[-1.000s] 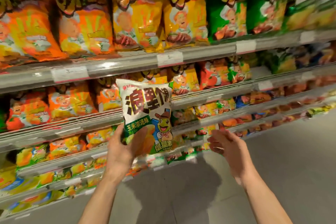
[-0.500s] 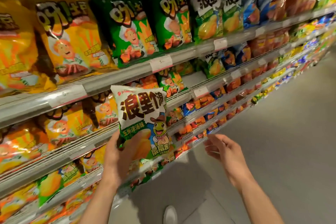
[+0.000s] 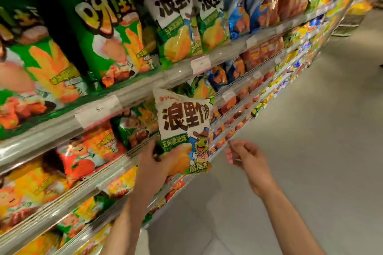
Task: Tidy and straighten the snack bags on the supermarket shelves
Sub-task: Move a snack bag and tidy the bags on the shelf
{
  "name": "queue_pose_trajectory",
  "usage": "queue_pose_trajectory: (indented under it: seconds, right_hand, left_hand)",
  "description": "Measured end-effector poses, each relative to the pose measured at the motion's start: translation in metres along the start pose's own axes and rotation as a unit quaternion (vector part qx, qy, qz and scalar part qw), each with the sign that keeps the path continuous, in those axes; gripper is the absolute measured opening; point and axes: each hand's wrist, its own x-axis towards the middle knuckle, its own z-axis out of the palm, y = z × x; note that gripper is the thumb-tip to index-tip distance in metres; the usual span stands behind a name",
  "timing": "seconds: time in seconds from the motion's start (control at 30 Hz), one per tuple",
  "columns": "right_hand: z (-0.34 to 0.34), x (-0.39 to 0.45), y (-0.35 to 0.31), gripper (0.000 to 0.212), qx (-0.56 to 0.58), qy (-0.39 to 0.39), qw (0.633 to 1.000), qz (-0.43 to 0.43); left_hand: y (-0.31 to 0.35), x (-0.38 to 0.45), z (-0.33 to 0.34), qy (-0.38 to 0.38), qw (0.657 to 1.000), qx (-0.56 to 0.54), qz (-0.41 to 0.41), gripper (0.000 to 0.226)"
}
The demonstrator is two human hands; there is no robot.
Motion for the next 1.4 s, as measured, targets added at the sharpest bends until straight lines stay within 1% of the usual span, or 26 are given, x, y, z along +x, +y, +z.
queue_pose_trajectory:
  seconds: [0.1,0.17,0.3,0.37,0.5,0.6,0.67,0.8,0.9,0.93,1.0,1.03,1.1,1.13,1.2,1.23,1.33,1.37,1.4]
  right_hand:
    - [-0.002,0.026,-0.001,0.015,0.008,-0.002,1.0,0.01]
    - [-0.003,0.045,0.0,0.013,-0.001,-0.009,1.0,0.016]
    - [-0.005,0.088,-0.001,0.018,-0.049,-0.064,0.996,0.022]
    - [-0.004,0.111,-0.001,0.018,-0.063,-0.091,0.994,0.017]
    - [-0.005,0.166,0.002,0.019,-0.09,-0.15,0.984,0.012]
    - [-0.005,0.206,0.0,0.02,-0.138,-0.214,0.967,-0.026]
    - [-0.001,0.229,-0.006,0.022,-0.146,-0.256,0.955,-0.045]
    - [0.013,0.262,-0.013,0.02,-0.167,-0.317,0.932,-0.05]
    - [0.023,0.286,-0.016,0.02,-0.198,-0.348,0.912,-0.09]
    - [0.026,0.294,-0.018,0.02,-0.197,-0.349,0.911,-0.096]
    - [0.028,0.31,-0.024,0.012,-0.213,-0.339,0.909,-0.12]
    - [0.028,0.318,-0.027,0.009,-0.221,-0.324,0.908,-0.148]
    - [0.03,0.336,-0.027,0.01,-0.24,-0.282,0.906,-0.204]
    - [0.033,0.343,-0.027,0.015,-0.251,-0.266,0.905,-0.219]
    - [0.04,0.353,-0.024,0.048,-0.277,-0.235,0.902,-0.232]
    - [0.042,0.355,-0.023,0.057,-0.294,-0.222,0.896,-0.246]
    - [0.05,0.363,-0.017,0.059,-0.321,-0.198,0.876,-0.3]
    - [0.053,0.364,-0.016,0.061,-0.318,-0.196,0.876,-0.305]
    - [0.055,0.366,-0.014,0.064,-0.316,-0.196,0.876,-0.308]
  left_hand:
    - [-0.004,0.02,0.024,-0.024,1.0,-0.002,-0.003,0.041]
    - [-0.007,0.031,0.04,-0.021,1.0,0.006,-0.015,0.043]
    - [-0.023,0.052,0.067,-0.027,0.998,0.012,-0.046,0.045]
    - [-0.031,0.062,0.082,-0.015,0.998,0.014,-0.066,0.046]
    - [-0.039,0.085,0.111,0.076,0.991,0.034,-0.103,0.029]
    - [-0.042,0.1,0.134,0.146,0.981,0.029,-0.127,0.026]
    - [-0.042,0.111,0.147,0.187,0.973,0.017,-0.134,0.029]
    - [-0.042,0.126,0.156,0.253,0.958,0.01,-0.134,0.041]
    - [-0.043,0.137,0.154,0.288,0.95,0.012,-0.123,0.038]
    - [-0.044,0.141,0.152,0.298,0.947,0.009,-0.122,0.042]
    - [-0.042,0.147,0.149,0.31,0.943,0.002,-0.122,0.054]
    - [-0.04,0.15,0.148,0.316,0.941,-0.002,-0.119,0.051]
    - [-0.037,0.157,0.145,0.331,0.938,-0.004,-0.103,0.035]
    - [-0.034,0.16,0.144,0.344,0.934,-0.006,-0.094,0.029]
    - [-0.026,0.169,0.141,0.361,0.929,-0.001,-0.081,0.027]
    - [-0.024,0.174,0.139,0.367,0.927,0.01,-0.075,0.028]
    - [-0.025,0.191,0.13,0.374,0.924,0.038,-0.068,0.033]
    - [-0.026,0.197,0.126,0.38,0.921,0.047,-0.066,0.04]
    - [-0.026,0.202,0.123,0.385,0.918,0.057,-0.069,0.055]
